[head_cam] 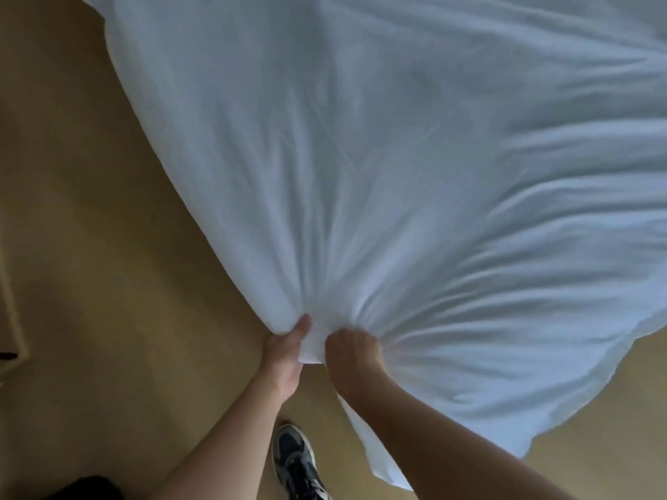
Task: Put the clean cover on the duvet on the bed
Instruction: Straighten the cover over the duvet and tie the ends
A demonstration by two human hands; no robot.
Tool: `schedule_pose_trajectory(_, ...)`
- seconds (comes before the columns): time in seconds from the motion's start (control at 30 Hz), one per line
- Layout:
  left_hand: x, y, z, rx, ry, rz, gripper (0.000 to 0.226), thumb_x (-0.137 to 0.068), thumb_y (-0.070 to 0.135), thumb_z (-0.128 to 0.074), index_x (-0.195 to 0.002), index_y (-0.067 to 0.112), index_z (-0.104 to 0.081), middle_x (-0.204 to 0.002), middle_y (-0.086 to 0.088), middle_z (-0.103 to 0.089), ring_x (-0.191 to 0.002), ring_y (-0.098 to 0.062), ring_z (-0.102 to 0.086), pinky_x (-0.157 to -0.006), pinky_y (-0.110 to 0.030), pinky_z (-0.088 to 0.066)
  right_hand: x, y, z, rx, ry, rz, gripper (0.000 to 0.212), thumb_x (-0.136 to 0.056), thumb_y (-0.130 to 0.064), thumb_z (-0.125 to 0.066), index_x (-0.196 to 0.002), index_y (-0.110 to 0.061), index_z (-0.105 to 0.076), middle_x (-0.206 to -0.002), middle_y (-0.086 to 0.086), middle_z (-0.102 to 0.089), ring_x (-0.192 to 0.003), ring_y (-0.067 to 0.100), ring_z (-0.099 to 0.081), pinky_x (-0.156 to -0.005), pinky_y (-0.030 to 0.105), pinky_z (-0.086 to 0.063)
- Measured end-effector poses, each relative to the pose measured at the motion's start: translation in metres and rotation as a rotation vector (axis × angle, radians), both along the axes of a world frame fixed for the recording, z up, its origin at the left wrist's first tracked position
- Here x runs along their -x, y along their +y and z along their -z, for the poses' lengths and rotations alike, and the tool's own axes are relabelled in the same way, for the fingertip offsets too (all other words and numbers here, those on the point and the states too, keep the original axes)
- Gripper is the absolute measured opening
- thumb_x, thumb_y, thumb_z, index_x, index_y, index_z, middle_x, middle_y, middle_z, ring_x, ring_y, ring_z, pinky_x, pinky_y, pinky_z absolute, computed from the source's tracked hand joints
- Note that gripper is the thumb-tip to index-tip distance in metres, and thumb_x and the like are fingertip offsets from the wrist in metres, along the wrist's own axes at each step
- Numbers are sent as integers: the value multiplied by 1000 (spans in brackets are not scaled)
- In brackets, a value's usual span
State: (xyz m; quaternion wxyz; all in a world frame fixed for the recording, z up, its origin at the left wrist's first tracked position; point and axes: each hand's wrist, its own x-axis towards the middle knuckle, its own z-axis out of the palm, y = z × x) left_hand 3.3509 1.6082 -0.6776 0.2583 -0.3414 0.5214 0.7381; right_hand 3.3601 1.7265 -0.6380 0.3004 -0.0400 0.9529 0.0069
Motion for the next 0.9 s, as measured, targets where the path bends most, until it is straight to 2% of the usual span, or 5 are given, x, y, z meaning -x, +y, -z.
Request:
schedule_pose_trajectory(0.17, 108, -66, -4, -186, 68, 10, 52, -93, 55, -64, -130, 19, -65, -123, -5, -73, -112, -25, -70, -96, -48, -54, -11, -7, -5, 90, -248, -8, 23, -98, -12, -50, -107, -2, -68, -109, 19, -68, -102, 36, -68, -85, 41, -55)
schedule_pose_trajectory(0.37, 130, -125, 7, -83, -66, -15, 46, -89, 38, -74, -126, 12, -68, -121, -10, -73, -107, -29, -72, -93, -50, -56, 43, -23, -30, 66, -577, -34, 32, -95, -16, -56, -124, -4, -63, -132, 16, -60, -125, 32, -58, -102, 43, -49)
schedule_pose_trajectory(0.6, 308, -173, 20, -188, 8, 30, 51, -96, 50, -60, -132, 15, -65, -125, -11, -71, -114, -30, -69, -94, -50, -52, 257, -46, -25, 257, 423, 330, 75, -80, -66, -68, -142, -29, -46, -150, 4, -43, -133, 29, -46, -104, 44, -42)
schedule_pose_trajectory(0.73, 296, -187, 38, -197, -108, 32, 47, -90, 46, -69, -123, 13, -73, -125, -14, -71, -110, -32, -70, -86, -45, -57, 409, -29, -8, 242, 363, 572, 115, -64, -87, -63, -157, -39, -17, -169, 2, -4, -155, 33, -2, -121, 59, -7)
schedule_pose_trajectory(0.9, 439, -234, 52, -159, -7, 41, 67, -83, 71, -66, -131, 24, -68, -130, -7, -69, -115, -28, -69, -86, -48, -59, 441, -65, 20, 157, 204, 678, 132, -55, -99, -52, -160, -33, -6, -169, 7, 1, -154, 36, 3, -118, 67, -1)
